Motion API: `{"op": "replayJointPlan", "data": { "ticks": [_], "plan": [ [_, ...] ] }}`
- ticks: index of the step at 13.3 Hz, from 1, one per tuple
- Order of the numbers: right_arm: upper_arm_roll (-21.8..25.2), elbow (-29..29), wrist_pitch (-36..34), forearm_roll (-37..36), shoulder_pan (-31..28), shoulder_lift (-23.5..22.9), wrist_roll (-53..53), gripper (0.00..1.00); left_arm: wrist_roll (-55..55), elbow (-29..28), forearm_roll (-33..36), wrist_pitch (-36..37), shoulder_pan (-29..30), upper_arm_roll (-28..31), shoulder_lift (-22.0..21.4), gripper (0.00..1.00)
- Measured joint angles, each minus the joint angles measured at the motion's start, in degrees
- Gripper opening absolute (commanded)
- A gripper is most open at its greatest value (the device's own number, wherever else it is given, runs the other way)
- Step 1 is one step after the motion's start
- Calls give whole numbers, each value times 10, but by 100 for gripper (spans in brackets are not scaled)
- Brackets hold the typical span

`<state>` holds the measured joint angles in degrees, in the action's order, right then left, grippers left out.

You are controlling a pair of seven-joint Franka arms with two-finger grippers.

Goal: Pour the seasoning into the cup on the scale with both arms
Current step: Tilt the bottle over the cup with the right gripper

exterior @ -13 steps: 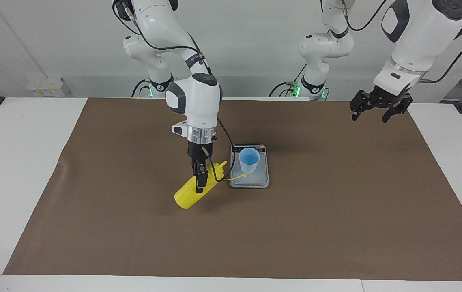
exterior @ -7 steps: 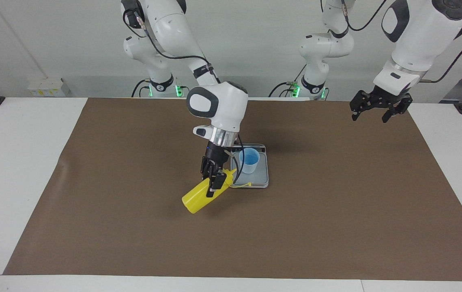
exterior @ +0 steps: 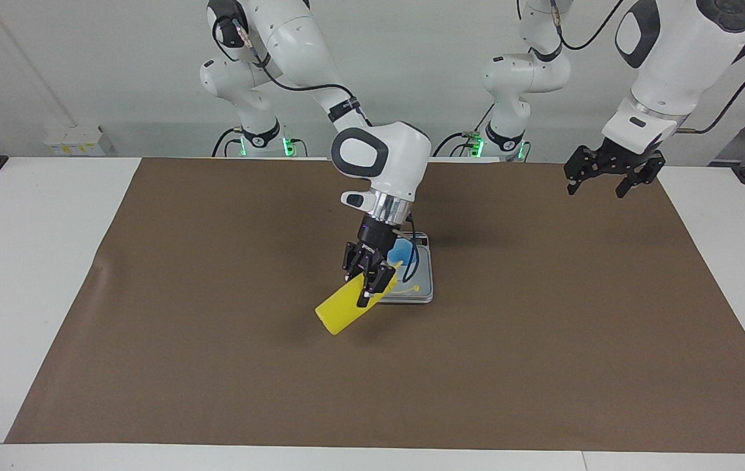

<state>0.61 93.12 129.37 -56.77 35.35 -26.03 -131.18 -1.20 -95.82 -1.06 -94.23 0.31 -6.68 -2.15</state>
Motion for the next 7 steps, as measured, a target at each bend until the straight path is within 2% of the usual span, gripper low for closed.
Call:
{"op": "replayJointPlan", "data": {
  "ticks": [7],
  "plan": [
    [0, 4, -10, -76, 13, -3, 0, 0, 0, 0, 0, 0, 0, 0, 0, 100]
  ]
}}
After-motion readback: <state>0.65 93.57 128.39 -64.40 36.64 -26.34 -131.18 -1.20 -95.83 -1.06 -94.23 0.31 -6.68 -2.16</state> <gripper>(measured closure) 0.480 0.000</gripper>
